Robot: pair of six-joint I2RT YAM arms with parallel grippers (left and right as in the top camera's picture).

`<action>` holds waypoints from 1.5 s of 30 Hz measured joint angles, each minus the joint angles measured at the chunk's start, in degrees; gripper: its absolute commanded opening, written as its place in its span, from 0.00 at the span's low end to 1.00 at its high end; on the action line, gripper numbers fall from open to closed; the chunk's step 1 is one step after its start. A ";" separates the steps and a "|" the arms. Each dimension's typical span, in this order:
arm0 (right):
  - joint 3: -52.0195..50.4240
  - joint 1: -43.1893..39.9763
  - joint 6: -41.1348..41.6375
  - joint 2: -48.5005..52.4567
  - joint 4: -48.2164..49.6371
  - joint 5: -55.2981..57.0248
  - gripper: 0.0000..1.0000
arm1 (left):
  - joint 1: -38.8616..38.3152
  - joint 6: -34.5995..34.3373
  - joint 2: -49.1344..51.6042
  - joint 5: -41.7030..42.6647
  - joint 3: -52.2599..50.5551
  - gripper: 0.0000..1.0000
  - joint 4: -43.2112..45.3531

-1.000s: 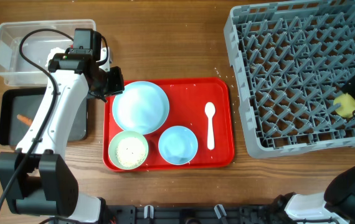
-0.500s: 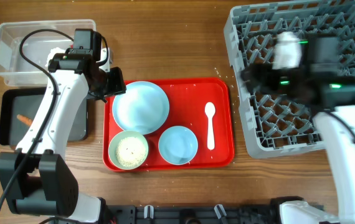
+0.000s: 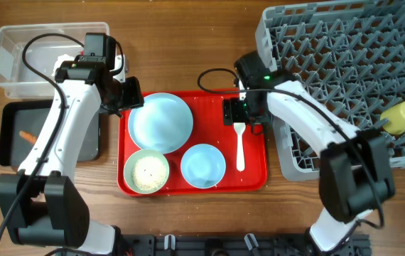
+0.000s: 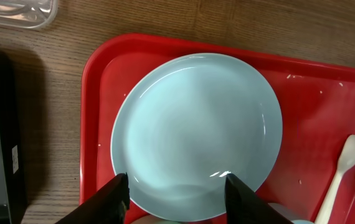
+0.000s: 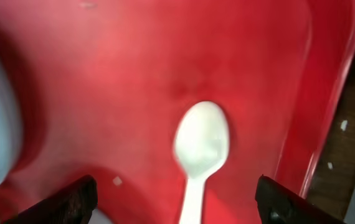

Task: Sort waste into correct bins and load items into the dishwasher rack
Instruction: 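Grasp the white spoon with the right gripper and place it in the rack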

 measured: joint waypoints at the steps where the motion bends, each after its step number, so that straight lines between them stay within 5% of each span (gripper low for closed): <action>1: 0.00 0.00 0.94 1.70 0.02 0.90 0.78 | 0.00 0.00 0.00 0.00 0.00 0.49 -0.07; 14: 0.00 0.00 2.58 6.23 0.70 3.85 0.75 | 0.00 0.00 0.00 0.00 0.00 0.50 -0.15; 21: 0.00 0.00 2.99 6.40 1.09 4.44 0.40 | 0.00 0.00 0.00 0.00 0.00 0.50 -0.15; 39: 0.22 0.00 2.34 5.81 0.15 4.20 0.37 | 0.00 0.00 0.00 0.00 0.00 0.50 -0.15; 45: 1.84 -0.72 -4.42 -10.29 -0.63 4.04 0.34 | 0.00 0.00 0.00 0.02 0.00 0.50 -0.15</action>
